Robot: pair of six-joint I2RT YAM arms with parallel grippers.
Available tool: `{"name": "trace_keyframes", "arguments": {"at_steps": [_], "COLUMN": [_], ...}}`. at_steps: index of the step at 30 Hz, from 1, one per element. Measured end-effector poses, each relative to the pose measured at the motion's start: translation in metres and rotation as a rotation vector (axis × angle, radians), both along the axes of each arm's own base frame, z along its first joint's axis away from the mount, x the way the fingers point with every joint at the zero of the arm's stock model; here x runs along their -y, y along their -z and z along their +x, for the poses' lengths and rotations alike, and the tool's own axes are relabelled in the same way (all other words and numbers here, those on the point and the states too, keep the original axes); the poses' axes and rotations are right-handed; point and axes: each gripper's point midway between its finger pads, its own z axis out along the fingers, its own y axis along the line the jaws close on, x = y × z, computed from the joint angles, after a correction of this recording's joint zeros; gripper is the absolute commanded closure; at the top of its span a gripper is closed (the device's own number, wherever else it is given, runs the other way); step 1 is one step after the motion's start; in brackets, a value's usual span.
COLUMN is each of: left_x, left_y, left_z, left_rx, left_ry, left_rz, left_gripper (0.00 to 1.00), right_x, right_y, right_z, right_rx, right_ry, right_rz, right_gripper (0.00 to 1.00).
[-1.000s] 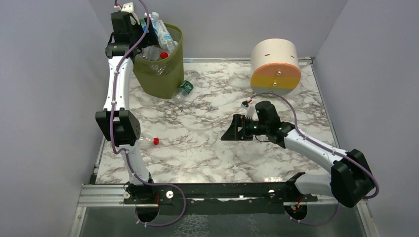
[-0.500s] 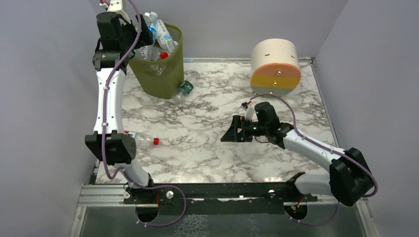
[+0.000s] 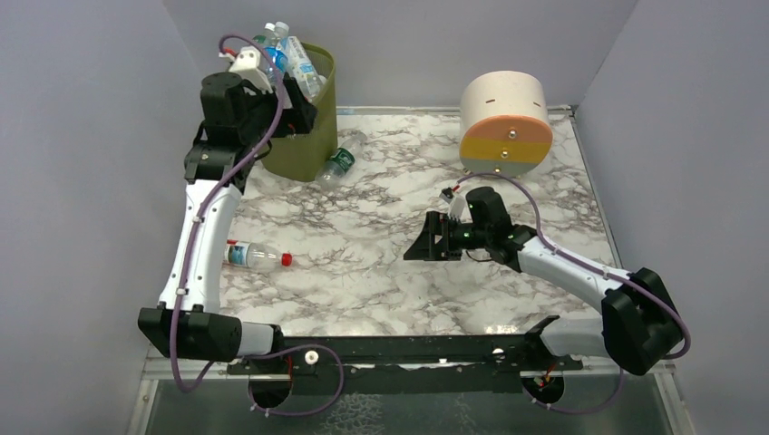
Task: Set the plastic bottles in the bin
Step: Pick up the plastic bottle at the center of the board.
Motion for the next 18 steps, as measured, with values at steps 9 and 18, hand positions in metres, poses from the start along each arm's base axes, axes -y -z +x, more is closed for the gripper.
{"name": "trace_keyframes", "arguments": {"at_steps": [9, 18], "left_x": [0.082, 0.120], "left_y": [0.080, 0.151], "left_z": [-0.024, -0.008], "left_rx": [-0.151, -0.264], "left_ry": [0.167, 0.136], "left_rz": [0.043, 0.176], "left_gripper": [0.01, 0.01], "right_x": [0.000, 0.002], "right_y": [0.000, -0.004], "right_z": [-0.001, -0.003], "right_rx": [-0.002, 0.000], "right_ry": [-0.001, -0.001], "right_rz": [-0.001, 0.000], "right_gripper": [0.05, 0.05]}}
